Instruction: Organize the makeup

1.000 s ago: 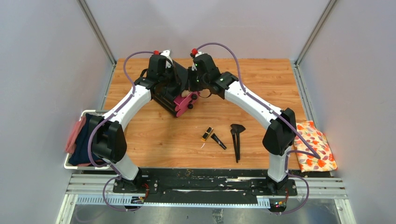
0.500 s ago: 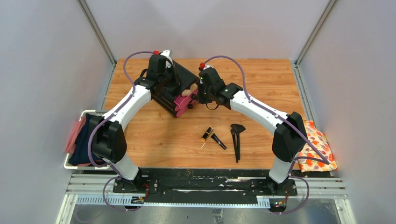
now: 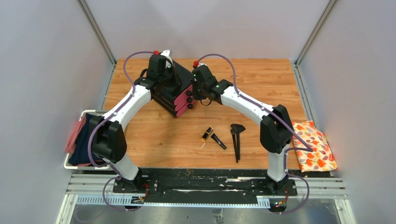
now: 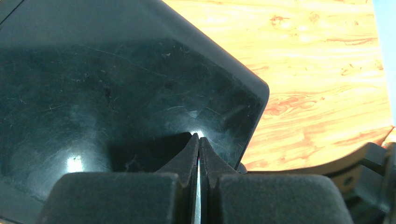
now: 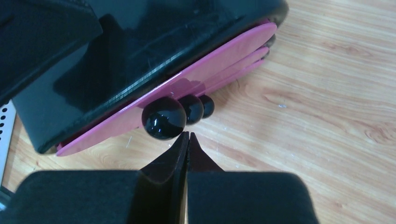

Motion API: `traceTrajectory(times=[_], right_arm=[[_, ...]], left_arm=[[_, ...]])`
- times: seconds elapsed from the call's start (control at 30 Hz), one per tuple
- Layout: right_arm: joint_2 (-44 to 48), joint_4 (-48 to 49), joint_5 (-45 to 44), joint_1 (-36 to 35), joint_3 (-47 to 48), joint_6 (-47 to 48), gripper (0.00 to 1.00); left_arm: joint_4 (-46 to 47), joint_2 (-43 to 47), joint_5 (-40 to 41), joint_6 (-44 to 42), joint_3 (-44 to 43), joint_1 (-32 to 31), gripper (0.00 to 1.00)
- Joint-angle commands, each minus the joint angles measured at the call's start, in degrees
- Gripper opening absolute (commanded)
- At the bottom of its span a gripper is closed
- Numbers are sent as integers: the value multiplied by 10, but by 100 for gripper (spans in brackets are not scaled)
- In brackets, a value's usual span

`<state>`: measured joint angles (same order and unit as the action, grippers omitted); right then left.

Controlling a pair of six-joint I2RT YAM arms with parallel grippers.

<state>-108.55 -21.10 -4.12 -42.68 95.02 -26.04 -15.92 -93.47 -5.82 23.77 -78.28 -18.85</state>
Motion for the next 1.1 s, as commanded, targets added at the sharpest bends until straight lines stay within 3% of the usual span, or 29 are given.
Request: traceTrajectory(times=[0.0, 0.33, 0.47, 0.73, 0.93, 1.0, 1.07], right_arm=[[-38, -1, 10, 6, 48, 9, 0], [-58, 25, 26, 6, 70, 0, 0], [-26, 29, 6, 8, 27, -17, 1], [65, 194, 130, 50, -184, -101, 20], [61, 257, 168, 63, -223, -96, 23], [55, 278, 179, 68, -231, -98, 27], [45, 318, 209, 77, -246, -113, 40]], left_arm=[[-52, -8, 5, -11, 15, 3, 0], [-53, -12, 5, -14, 18, 3, 0], [-52, -11, 8, -15, 20, 3, 0], [-52, -13, 5, -11, 15, 4, 0], [-56, -11, 8, -14, 14, 3, 0], [-56, -11, 10, -15, 13, 3, 0], [-57, -12, 11, -15, 14, 3, 0]])
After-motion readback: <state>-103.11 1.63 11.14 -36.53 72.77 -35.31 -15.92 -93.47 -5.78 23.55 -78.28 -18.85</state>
